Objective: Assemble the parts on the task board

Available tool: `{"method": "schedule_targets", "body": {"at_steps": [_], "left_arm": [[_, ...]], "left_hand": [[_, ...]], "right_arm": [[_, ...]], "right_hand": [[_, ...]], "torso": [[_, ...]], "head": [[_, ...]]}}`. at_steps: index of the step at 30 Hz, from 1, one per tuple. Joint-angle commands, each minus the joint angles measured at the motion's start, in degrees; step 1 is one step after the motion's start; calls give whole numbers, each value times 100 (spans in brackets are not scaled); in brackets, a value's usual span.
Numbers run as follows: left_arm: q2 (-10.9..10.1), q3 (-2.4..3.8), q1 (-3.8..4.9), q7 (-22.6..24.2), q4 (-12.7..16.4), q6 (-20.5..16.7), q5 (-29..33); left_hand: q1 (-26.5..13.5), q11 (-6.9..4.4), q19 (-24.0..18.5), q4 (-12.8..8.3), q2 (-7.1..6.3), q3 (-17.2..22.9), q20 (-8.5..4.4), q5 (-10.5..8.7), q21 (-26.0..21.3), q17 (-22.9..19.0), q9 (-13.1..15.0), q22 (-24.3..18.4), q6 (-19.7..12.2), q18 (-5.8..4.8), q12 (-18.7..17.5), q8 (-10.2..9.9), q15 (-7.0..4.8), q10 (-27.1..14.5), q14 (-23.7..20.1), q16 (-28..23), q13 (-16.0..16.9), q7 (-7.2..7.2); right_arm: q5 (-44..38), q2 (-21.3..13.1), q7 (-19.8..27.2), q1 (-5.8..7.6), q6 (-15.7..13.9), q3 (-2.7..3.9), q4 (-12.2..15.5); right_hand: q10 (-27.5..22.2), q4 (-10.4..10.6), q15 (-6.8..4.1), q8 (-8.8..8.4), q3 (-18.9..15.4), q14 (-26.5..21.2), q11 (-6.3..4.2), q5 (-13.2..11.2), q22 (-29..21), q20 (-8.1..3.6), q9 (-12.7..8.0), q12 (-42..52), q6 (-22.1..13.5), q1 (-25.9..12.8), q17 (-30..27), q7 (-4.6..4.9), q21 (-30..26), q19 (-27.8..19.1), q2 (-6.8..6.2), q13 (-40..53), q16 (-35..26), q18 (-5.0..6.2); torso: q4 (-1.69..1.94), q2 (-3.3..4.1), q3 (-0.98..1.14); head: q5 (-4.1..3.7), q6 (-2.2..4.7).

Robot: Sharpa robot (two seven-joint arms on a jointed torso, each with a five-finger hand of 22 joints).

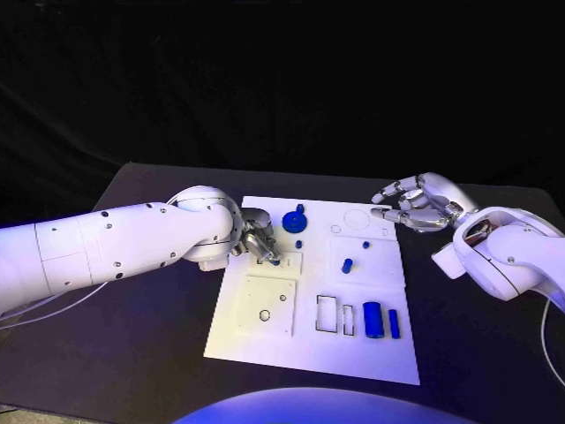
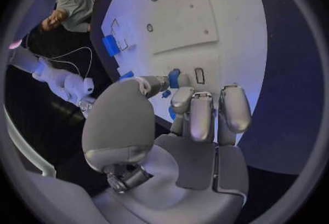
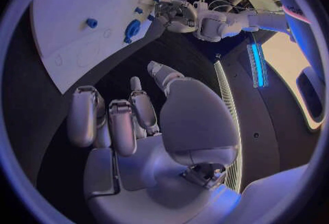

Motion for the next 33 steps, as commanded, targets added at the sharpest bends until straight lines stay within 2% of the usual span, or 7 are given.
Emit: {"method": "schedule_targets", "body": {"at_steps": [1, 20, 33], "left_arm": [[16, -1, -2, -9, 11, 178, -40], [114, -4, -5, -9, -54, 194, -2], [181, -5, -6, -5, -121, 287, 47]], "left_hand": [[-6, -1, 31, -1285, 43, 1245, -11, 20, 36, 6, 10, 0, 39, -75, 36, 19, -45, 41, 173, 23, 5, -5], [-84, -7, 30, -1260, 46, 1225, -12, 58, 36, 5, 14, 0, 72, -75, 73, 25, -47, 87, 174, 22, 54, -16], [-492, -90, 119, -1003, 126, 959, -58, 12, 78, 12, 24, 134, 217, -104, 202, 29, -106, 252, 179, 25, 232, -130]], "right_arm": [[-13, 4, 5, -6, 80, 0, 0], [-13, 13, 7, -13, 73, 0, -4], [-9, 18, 14, -26, 76, 0, -11]], "right_hand": [[-21, 43, -25, 28, 3, 409, -31, 47, 182, -13, -7, -25, -53, -26, 601, 3, -32, -21, -45, -12, -22, 23], [-22, 48, -25, 30, 1, 408, -30, 49, 181, -13, -8, -27, -56, -31, 597, 3, -35, -21, -46, -13, -23, 23], [-31, 64, -25, 35, -2, 407, -29, 59, 174, -13, -9, -36, -61, -47, 594, 4, -44, -26, -47, -24, -25, 26]], "torso": [[0, 0, -2], [-3, 4, 4], [-2, 2, 0]], "head": [[-3, -5], [-11, -37], [-27, -64]]}}
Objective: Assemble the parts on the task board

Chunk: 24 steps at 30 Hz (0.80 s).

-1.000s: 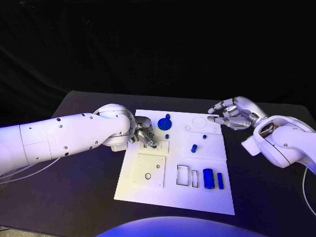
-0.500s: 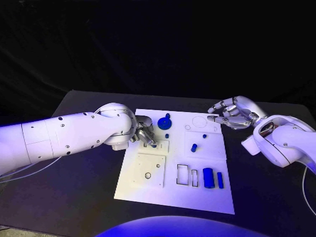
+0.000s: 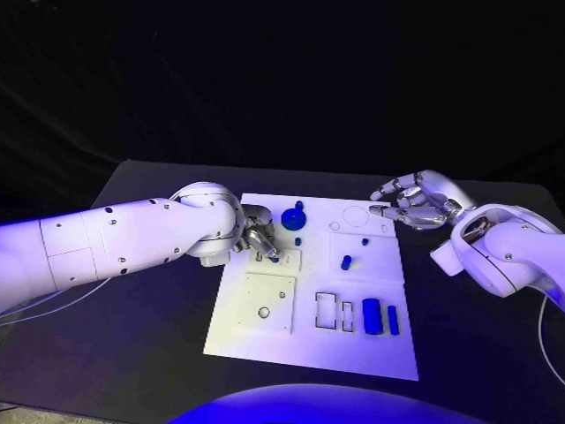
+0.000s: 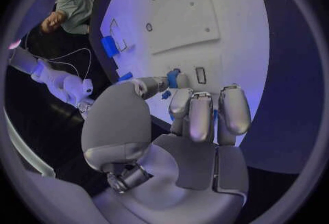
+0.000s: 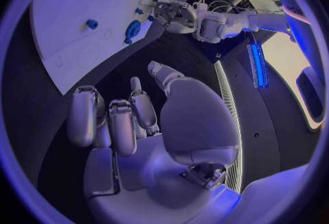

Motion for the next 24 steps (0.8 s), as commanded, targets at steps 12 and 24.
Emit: {"method": "schedule_targets", "body": {"at_steps": [12, 24], "left_arm": [[105, -13, -27, 30, -78, 166, 78], [124, -17, -29, 29, -109, 247, 69]], "left_hand": [[-146, -32, 51, -500, 73, 412, -40, -27, 31, 8, -6, 20, 106, -109, 31, -32, -67, 57, 160, 24, 30, -100], [-266, -64, 102, -235, 34, -8, -66, -28, 48, 14, -33, 85, 211, -124, 102, -76, -92, 111, 162, 25, 143, -142]], "right_arm": [[1, 2, 23, -10, 76, 0, -1], [9, 2, 32, -24, 77, 0, -9]], "right_hand": [[-50, 49, -24, 39, -8, 404, -25, 37, 166, -13, -11, -58, -48, -43, 583, -15, -37, -34, -26, -34, -30, 29], [-55, 59, -24, 41, -12, 406, -24, 39, 169, -13, -12, -63, -52, -54, 589, -15, -34, -31, -29, -40, -29, 28]], "torso": [[2, -5, 0], [2, -5, 1]], "head": [[-18, -18], [-16, -37]]}}
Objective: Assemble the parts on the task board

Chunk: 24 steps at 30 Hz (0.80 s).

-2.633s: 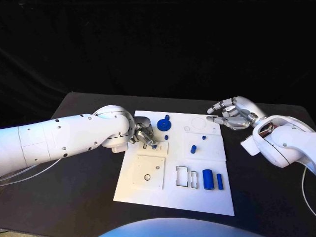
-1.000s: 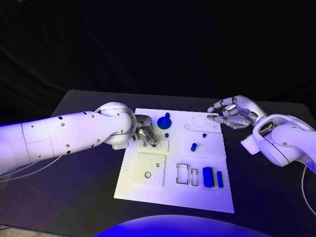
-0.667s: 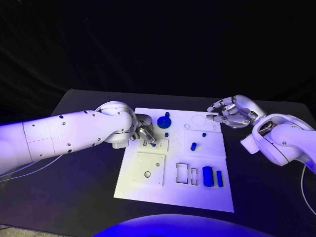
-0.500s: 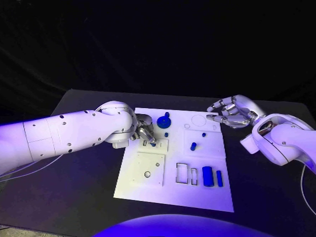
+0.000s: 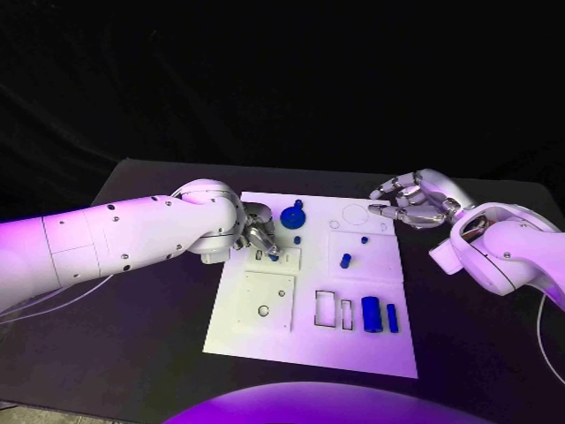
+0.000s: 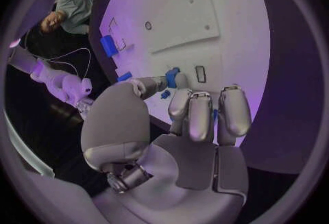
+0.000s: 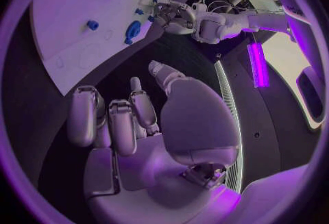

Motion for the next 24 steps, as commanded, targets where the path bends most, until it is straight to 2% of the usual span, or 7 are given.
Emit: {"method": "schedule_targets", "body": {"at_steps": [1, 24], "left_arm": [[40, -25, -34, 29, 12, 181, 50], [43, -26, -35, 30, -13, 301, -22]], "left_hand": [[-63, 5, 42, -125, 11, 88, -5, -28, 26, 7, -3, 15, 89, -32, 31, -19, -32, 41, 183, 25, 17, -64], [-120, -18, 76, 32, -12, -105, -21, -18, 43, 9, -14, 60, 170, -42, 70, -28, -48, 83, 185, 26, 71, -92]], "right_arm": [[0, 1, 29, -8, 75, 0, 0], [2, -21, -4, -11, 56, 1, 10]], "right_hand": [[-38, 43, -24, 19, 3, 406, -7, 39, 165, -13, -7, -19, -31, -32, 590, 6, -35, -31, -6, -5, -29, 28], [-45, 61, -23, 24, -3, 402, -7, 40, 157, -13, -8, -26, -39, -48, 576, 6, -46, -37, -8, -13, -35, 30]], "torso": [[-1, -2, 0], [0, -2, -2]], "head": [[3, -7], [0, -1]]}}
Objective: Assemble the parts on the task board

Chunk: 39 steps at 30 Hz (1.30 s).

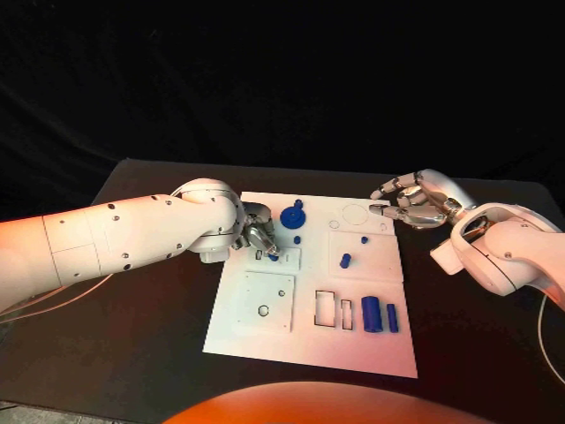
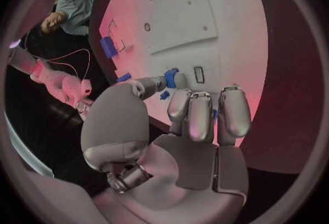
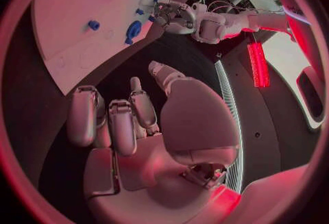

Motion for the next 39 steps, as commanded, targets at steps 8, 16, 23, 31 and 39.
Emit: {"method": "schedule_targets", "body": {"at_steps": [8, 16, 23, 31, 39], "left_arm": [[34, -28, -37, 29, 22, 226, -5], [33, -28, -37, 29, 15, 214, -6], [34, -28, -37, 29, -1, 170, -6], [2, -21, -37, 32, 11, 61, 25], [-109, 26, -20, 31, 69, -114, 226]], "left_hand": [[-105, -6, 66, 119, -18, -155, -9, -7, 24, 5, -17, 16, 120, -45, 52, -44, -57, 42, 186, 25, 29, -58], [-152, -9, 74, 204, -30, -225, -13, -3, 27, 6, -25, 26, 137, -47, 56, -57, -61, 48, 186, 25, 38, -62], [-199, -10, 78, 300, -32, -292, -16, -5, 27, 6, -32, 30, 150, -48, 56, -70, -63, 50, 186, 24, 41, -63], [-231, -10, 72, 373, -43, -344, -18, -6, 21, 3, -37, 19, 150, -46, 32, -84, -64, 35, 186, 23, 7, -63], [-153, 129, 23, 394, -184, -234, 52, 20, -25, -11, -225, -48, -215, -36, -410, -458, 34, -314, 179, 14, -611, 116]], "right_arm": [[-8, -5, -3, -4, 53, 1, 9], [-8, -8, -1, -4, 47, 1, 9], [-8, -11, 2, -4, 36, 1, 10], [-5, -16, 7, -5, 31, 1, 5], [-9, -3, 17, -11, 21, 1, -26]], "right_hand": [[-45, 29, -23, 24, -3, 402, -7, 18, 159, -13, -8, -26, -39, -48, 576, 5, -23, -37, -8, -2, -35, 30], [-45, 29, -23, 24, -3, 402, -7, 18, 159, -13, -8, -26, -39, -48, 576, 5, -23, -37, -8, -2, -35, 30], [-51, 44, -23, 29, -7, 401, -7, 20, 156, -12, -9, -33, -44, -61, 571, 5, -29, -39, -7, -10, -37, 32], [-59, 68, -23, 35, -20, 399, -7, 15, 143, -12, -11, -41, -52, -87, 564, 6, -46, -49, -13, -19, -41, 36], [-68, 109, -22, 43, -46, 395, -6, 3, 126, -12, -14, -50, -72, -130, 547, 6, -70, -63, -28, -30, -48, 41]], "torso": [[3, 0, -2], [2, 2, -2], [2, 5, 0], [6, -3, -4], [13, -18, 5]], "head": [[3, 2], [6, 12], [6, 6], [15, 33], [21, 79]]}}
